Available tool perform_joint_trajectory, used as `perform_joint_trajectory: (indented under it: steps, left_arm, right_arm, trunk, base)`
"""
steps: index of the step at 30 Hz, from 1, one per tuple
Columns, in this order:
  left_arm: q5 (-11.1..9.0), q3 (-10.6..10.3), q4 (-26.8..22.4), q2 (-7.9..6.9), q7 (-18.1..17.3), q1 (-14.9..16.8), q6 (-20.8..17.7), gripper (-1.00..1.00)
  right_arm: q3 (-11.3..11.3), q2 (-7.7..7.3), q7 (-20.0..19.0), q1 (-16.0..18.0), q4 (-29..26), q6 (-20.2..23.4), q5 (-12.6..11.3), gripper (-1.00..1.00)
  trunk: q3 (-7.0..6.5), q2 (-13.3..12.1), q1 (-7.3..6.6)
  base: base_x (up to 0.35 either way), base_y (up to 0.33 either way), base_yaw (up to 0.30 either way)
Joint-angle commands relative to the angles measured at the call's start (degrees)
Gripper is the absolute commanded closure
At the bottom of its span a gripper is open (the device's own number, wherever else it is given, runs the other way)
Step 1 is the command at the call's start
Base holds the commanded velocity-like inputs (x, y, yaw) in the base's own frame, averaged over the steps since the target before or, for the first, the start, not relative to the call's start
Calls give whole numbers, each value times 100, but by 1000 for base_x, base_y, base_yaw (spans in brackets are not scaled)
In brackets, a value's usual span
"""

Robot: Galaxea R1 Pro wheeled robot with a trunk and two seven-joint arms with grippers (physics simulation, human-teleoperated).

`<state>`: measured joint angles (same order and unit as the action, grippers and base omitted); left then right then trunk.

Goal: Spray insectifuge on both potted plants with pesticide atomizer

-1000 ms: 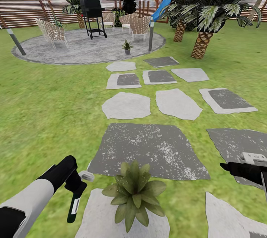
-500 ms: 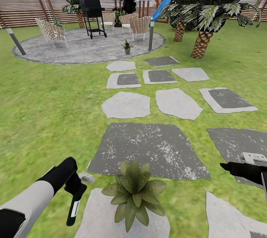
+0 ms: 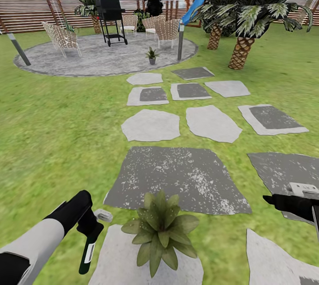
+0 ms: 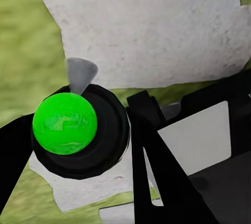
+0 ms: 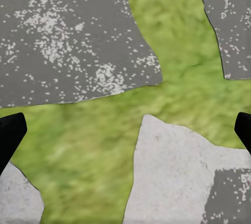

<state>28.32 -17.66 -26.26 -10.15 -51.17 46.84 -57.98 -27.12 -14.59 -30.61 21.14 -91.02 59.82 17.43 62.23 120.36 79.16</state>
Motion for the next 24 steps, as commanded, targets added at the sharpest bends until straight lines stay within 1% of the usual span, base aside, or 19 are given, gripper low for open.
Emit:
perform_joint_trajectory:
  steps: [1,5,8,10,13,15,18,24]
  left_arm:
    - [52,-14,-11,-4,-59,1,-11,100]
    - [56,6,-11,-29,-55,4,-11,100]
    - [63,17,-11,-74,-52,8,-13,100]
    - [66,21,-11,-129,-51,12,-16,100]
    - [67,24,-11,-268,-51,21,-19,100]
    - [66,25,-11,-323,-51,29,-18,100]
    - [62,25,-11,-363,-53,32,-19,100]
    - [61,26,-13,-384,-51,39,-16,100]
  right_arm:
    - [-4,0,-59,3,-8,18,59,-100]
    - [-4,0,-59,0,-7,18,64,-100]
    - [-4,0,-59,3,-7,18,65,-100]
    - [-4,0,-60,4,-5,18,65,-100]
    - [-4,0,-61,4,-7,18,67,-100]
    - [-4,0,-60,4,-8,18,67,-100]
    - [-4,0,-59,4,-7,18,67,-100]
    - [-4,0,-59,1,-9,18,66,-100]
  trunk:
    - [5,2,-1]
    - [5,2,-1]
    - [5,2,-1]
    - [5,2,-1]
    - [5,2,-1]
    - [5,2,-1]
    - [5,2,-1]
    - [5,2,-1]
  base:
    - [0,0,0]
    - [0,0,0]
    - [0,0,0]
    - [0,0,0]
    - [0,0,0]
    - [0,0,0]
    - [0,0,0]
    - [0,0,0]
